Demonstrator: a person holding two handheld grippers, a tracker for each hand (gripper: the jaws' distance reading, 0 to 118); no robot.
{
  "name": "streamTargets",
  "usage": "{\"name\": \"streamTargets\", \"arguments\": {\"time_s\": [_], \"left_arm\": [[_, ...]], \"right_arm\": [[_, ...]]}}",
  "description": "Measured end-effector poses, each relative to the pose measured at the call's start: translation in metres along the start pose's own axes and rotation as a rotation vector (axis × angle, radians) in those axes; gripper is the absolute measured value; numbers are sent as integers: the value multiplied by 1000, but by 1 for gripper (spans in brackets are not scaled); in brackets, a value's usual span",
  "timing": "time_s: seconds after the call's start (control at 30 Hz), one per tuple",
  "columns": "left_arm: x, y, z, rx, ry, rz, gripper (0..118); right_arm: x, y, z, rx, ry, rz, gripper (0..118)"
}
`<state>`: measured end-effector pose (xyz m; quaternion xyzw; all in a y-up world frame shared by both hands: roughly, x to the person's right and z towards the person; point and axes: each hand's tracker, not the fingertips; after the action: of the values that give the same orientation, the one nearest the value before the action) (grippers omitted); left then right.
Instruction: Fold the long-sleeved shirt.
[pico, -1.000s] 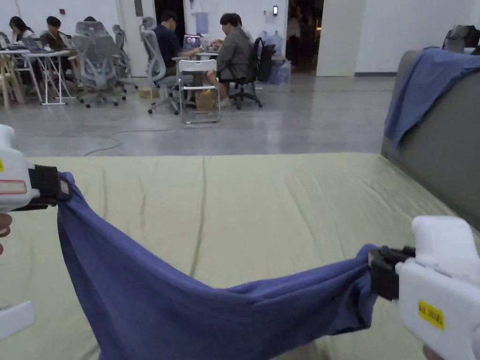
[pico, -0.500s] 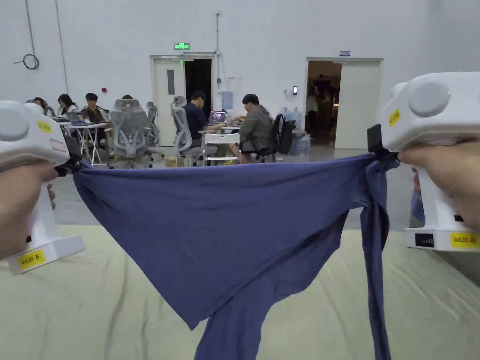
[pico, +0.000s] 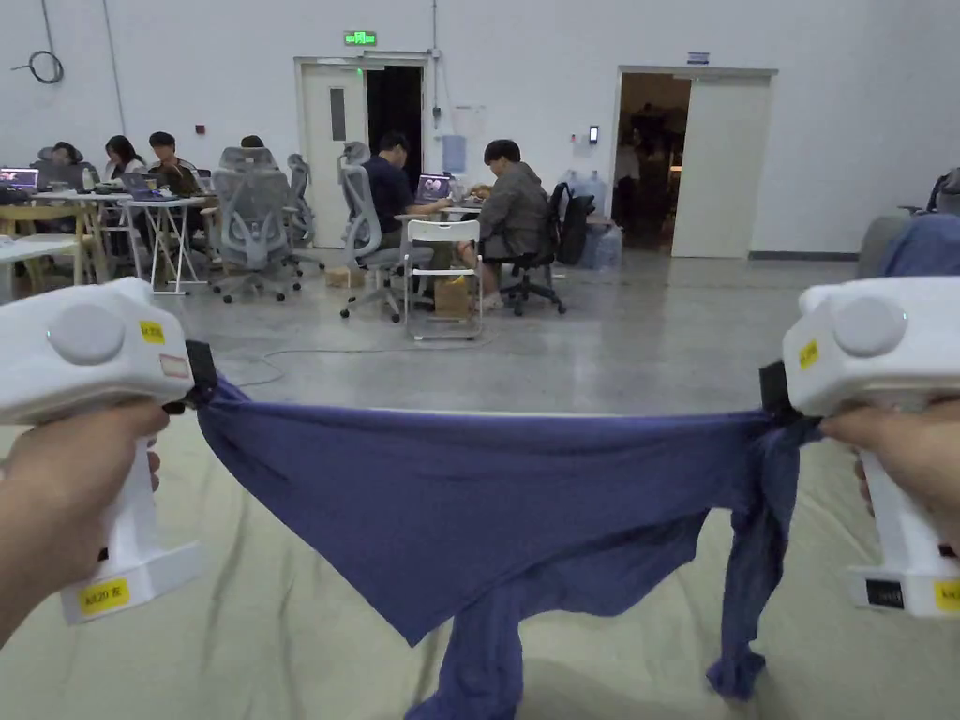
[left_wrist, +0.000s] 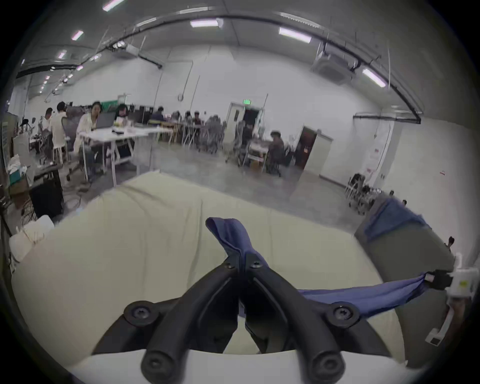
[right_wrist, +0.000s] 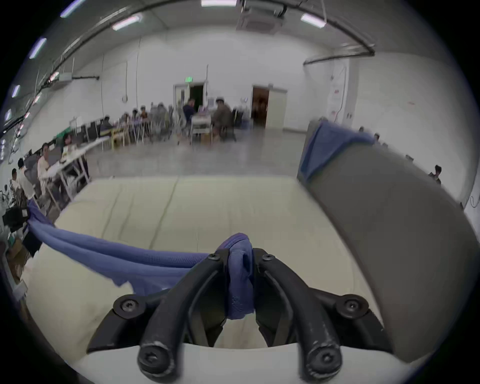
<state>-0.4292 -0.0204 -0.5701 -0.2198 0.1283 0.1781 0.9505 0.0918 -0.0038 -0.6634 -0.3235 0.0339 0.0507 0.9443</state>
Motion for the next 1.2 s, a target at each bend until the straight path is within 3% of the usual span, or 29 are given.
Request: {"name": "streamTargets", "arguments": {"time_s": [0.17,0.23,0.3,0.5,0.57,0.83,0.97,1.1,1.13,1.2], "left_arm": [[-43,-120,-13,-205,6,35,0],[-59,-160,-5,-271,25,46,0],[-75,-192,12,-297,5,93,0],[-103,-257,107,-312,-21,43,0],[-119,-280,144,-301,-62,172,0],[-160,-350,232,-424,5,228,0],[-170,-375,236,-480,92,164,0],[-184,-399,219,-551,113,198,0],[-198,-408,209,-559,124,220,0],[-200,-405,211,-517,123,272,10]], "right_arm": [[9,-137,-47,-177,64,66,14],[19,-183,-44,-252,95,37,14],[25,-220,-25,-272,122,31,14],[28,-311,64,-314,186,161,14],[23,-336,97,-304,189,200,13],[15,-410,162,-451,196,280,13],[10,-437,148,-555,187,322,14],[8,-452,118,-643,196,293,14],[8,-453,112,-667,210,278,15],[11,-448,108,-655,209,256,35]]}}
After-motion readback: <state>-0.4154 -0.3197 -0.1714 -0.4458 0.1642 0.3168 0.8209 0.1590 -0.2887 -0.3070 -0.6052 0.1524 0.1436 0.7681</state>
